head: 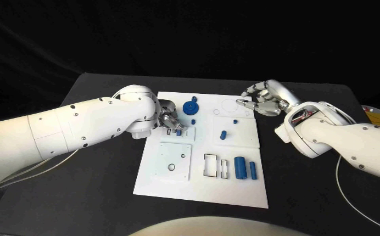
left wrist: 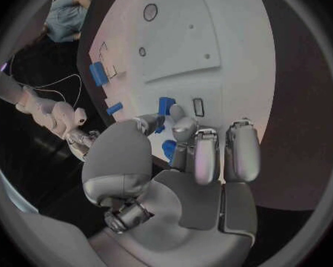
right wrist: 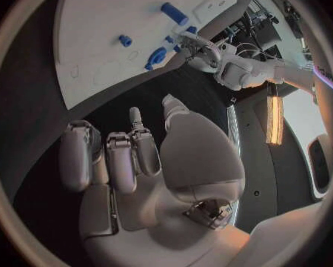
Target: Assemble the parts on the task board
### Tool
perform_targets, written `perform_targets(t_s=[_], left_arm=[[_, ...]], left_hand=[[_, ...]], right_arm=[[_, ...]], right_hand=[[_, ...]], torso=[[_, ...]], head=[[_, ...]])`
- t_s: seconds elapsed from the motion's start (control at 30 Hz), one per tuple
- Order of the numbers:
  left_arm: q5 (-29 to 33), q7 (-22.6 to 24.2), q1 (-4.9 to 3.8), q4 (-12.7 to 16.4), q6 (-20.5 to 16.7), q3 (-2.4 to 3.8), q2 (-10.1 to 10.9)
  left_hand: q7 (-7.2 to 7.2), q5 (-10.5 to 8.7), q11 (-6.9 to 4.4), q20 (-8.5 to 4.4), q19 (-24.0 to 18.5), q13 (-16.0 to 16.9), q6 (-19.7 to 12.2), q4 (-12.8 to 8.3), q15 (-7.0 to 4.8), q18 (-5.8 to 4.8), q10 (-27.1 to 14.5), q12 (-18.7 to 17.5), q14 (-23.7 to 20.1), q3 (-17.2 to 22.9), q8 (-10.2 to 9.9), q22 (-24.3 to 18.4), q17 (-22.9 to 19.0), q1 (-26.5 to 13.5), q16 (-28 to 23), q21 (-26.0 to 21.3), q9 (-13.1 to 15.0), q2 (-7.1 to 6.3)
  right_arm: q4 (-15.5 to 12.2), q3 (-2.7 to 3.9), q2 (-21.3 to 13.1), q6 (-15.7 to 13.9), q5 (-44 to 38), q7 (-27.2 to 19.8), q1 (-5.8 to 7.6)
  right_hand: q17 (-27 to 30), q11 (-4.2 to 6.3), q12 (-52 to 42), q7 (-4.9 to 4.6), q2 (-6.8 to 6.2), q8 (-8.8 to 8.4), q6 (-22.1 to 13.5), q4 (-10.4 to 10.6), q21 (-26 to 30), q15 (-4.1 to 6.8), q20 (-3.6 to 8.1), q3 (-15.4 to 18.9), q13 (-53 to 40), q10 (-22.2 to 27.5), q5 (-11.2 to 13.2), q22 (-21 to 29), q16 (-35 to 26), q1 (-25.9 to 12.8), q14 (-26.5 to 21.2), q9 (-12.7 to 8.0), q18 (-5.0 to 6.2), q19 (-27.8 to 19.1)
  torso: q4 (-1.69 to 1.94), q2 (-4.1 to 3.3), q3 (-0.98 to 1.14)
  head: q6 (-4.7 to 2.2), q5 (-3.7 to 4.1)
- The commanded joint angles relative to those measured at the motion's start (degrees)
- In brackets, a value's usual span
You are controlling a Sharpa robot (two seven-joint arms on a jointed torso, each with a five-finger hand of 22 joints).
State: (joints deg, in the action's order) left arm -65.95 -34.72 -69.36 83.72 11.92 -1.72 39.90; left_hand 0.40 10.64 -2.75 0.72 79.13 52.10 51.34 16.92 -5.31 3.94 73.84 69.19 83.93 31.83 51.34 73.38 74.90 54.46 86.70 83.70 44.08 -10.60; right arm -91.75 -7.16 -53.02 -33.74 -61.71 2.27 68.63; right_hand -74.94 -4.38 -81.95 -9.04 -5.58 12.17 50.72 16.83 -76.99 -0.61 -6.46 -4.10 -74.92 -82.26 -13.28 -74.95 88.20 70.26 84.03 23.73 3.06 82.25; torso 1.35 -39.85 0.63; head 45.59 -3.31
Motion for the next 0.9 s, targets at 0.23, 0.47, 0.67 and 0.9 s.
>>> perform_targets(t_s=[0.23, 0.47, 0.67, 0.9], left_arm=[[0.78, -0.44, 0.24, 0.82, -0.96, -0.1, 0.33], [0.92, -0.42, 0.21, 2.06, -2.12, 0.13, 1.36], [0.63, -0.53, 0.17, 3.04, -1.63, 0.33, 2.14], [0.35, -0.66, 0.16, 3.45, -0.36, 0.39, 2.45]], left_hand=[[0.46, -0.17, -0.06, 0.1, 0.21, -0.34, -0.05, 0.0, -0.43, -0.34, -0.08, 0.15, 4.41, -2.51, -0.37, -0.04, 8.8, -3.55, 0.22, 0.09, 0.13, 0.21], [0.54, -0.14, 0.0, 0.09, 0.12, -0.49, -0.51, -0.04, -0.42, -0.31, -0.21, 0.07, 4.4, -3.4, -0.74, -0.19, 8.78, -4.25, 0.21, 0.01, 0.02, 0.14], [0.66, -0.04, 0.08, 0.12, 0.09, -0.73, -1.02, -0.15, -0.37, -0.3, -0.4, -0.06, 4.4, -3.77, -1.19, -0.24, 8.77, -3.97, 0.2, -0.03, -0.17, 0.01], [0.78, 0.14, 0.18, 0.2, 0.12, -0.75, -1.31, -0.22, -0.28, -0.31, -0.49, -0.04, 4.4, -3.93, -1.63, -0.17, 8.78, -2.64, 0.21, -0.03, -0.38, -0.03]], right_arm=[[0.05, 0.01, -0.01, 0.69, -0.51, 0.02, -0.05], [0.12, 0.01, -0.11, 0.68, -0.53, 0.04, -0.05], [0.21, 0.0, -0.15, 0.7, -0.56, 0.09, -0.07], [0.26, 0.0, -0.18, 0.8, -0.61, 0.17, -0.17]], right_hand=[[-8.4, -0.02, 0.23, -0.03, 0.02, 0.42, -0.38, 0.0, 0.37, 0.35, 0.17, 0.51, -6.14, 0.19, 0.36, -5.88, -0.23, -0.82, 4.47, -0.04, 0.33, -0.1], [-8.4, -0.02, 0.23, -0.03, 0.02, 0.42, -0.38, 0.0, 0.37, 0.35, 0.17, 0.51, -6.14, 0.19, 0.36, -5.88, -0.23, -0.82, 4.47, -0.04, 0.33, -0.1], [-8.4, -0.02, 0.23, -0.03, 0.02, 0.42, -0.38, 0.0, 0.37, 0.35, 0.17, 0.51, -6.14, 0.19, 0.36, -5.88, -0.23, -0.82, 4.47, -0.04, 0.33, -0.1], [-8.39, -0.01, 0.23, -0.03, 0.09, 0.47, -0.4, -0.01, 0.4, 0.36, 0.17, 0.66, -6.14, 0.19, 0.37, -5.87, -0.23, -0.96, 4.47, -0.05, 0.33, -0.11]], torso=[[-0.02, 0.03, 0.03], [0.02, 0.1, 0.1], [0.06, 0.07, 0.09], [-0.03, 0.0, -0.03]], head=[[-0.12, -0.05], [-0.08, -0.07], [-0.14, -0.1], [-0.07, -0.16]])
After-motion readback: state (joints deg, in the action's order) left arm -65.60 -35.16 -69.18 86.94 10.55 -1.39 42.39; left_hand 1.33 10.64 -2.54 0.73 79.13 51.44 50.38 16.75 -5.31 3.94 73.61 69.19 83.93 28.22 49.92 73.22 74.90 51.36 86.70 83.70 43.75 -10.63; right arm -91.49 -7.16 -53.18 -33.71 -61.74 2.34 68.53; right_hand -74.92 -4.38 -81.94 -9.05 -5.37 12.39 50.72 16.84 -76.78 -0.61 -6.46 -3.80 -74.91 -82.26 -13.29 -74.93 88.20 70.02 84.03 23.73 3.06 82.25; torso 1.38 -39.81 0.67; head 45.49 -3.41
